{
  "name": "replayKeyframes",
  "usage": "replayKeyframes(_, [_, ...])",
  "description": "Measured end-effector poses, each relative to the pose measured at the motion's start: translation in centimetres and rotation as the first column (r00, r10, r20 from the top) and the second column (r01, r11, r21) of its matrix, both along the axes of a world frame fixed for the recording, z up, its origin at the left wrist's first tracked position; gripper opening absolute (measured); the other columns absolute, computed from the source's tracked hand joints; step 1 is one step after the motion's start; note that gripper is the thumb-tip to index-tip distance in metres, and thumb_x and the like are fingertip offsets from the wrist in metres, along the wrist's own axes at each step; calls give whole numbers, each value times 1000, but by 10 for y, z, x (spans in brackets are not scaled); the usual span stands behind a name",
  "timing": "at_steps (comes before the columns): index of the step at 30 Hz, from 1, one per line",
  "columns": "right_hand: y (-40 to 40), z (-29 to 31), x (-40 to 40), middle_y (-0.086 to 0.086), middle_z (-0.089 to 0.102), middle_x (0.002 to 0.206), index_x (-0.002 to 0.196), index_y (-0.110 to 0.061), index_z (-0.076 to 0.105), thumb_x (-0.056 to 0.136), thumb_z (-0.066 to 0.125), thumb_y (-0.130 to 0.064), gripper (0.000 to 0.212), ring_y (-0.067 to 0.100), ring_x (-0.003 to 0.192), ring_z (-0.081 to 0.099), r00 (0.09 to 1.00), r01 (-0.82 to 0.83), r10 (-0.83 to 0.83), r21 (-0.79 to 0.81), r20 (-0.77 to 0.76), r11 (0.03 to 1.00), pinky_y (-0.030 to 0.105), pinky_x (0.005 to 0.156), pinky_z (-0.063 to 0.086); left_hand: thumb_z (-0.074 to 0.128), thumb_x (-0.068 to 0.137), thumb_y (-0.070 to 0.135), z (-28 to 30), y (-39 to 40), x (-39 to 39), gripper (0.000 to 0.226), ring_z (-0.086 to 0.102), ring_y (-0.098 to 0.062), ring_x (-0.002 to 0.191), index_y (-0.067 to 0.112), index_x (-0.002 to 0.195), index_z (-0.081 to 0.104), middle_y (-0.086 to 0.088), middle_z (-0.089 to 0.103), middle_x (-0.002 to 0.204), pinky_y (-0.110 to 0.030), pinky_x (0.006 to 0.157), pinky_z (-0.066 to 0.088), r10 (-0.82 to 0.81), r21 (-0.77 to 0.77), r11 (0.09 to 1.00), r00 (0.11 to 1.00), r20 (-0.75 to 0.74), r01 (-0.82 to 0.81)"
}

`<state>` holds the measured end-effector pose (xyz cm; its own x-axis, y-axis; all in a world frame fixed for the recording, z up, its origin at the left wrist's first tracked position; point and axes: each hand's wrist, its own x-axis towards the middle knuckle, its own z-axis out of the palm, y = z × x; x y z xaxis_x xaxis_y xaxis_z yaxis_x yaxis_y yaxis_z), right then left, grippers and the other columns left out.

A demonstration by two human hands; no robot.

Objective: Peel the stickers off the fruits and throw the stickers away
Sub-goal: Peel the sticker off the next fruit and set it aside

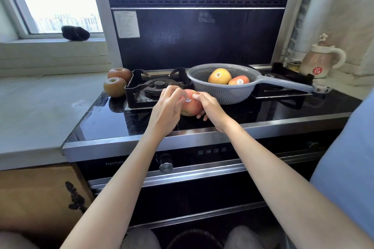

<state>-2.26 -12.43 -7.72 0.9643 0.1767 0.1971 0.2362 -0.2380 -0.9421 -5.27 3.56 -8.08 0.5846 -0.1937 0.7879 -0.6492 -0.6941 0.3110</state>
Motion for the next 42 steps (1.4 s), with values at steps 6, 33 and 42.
replayKeyframes(6, [0, -2, 3, 1, 64, 92, 116, -22, 57, 96, 42, -42, 32, 12, 59, 58, 1000, 9, -9, 0, -3, 1000, 23, 50, 39, 48, 97, 7, -1, 2, 4, 10, 55, -19, 98, 10, 100, 56, -2, 57, 105, -44, 78, 50, -25, -56, 998, 1000, 1, 25])
replayKeyframes(33, [-2, -3, 5, 2, 61, 92, 113, -17, 57, 98, 41, -39, 32, 12, 60, 58, 1000, 24, -24, -7, 10, 1000, 21, 49, 40, 66, 83, 14, 1, 33, -3, 16, 29, -11, 118, 23, 71, 66, 5, 47, 111, -27, 101, 20, 34, -144, 978, 798, -602, -151])
replayKeyframes(42, [-1, -3, 4, 4, 62, 96, 115, -16, 57, 98, 41, -39, 33, 14, 62, 58, 1000, 26, -26, -12, 12, 1000, 22, 51, 40, 74, 81, 24, 0, 30, -2, 7, 30, -20, 124, 26, 77, 69, 1, 48, 116, -40, 110, 26, 133, 12, 988, 812, -568, -154])
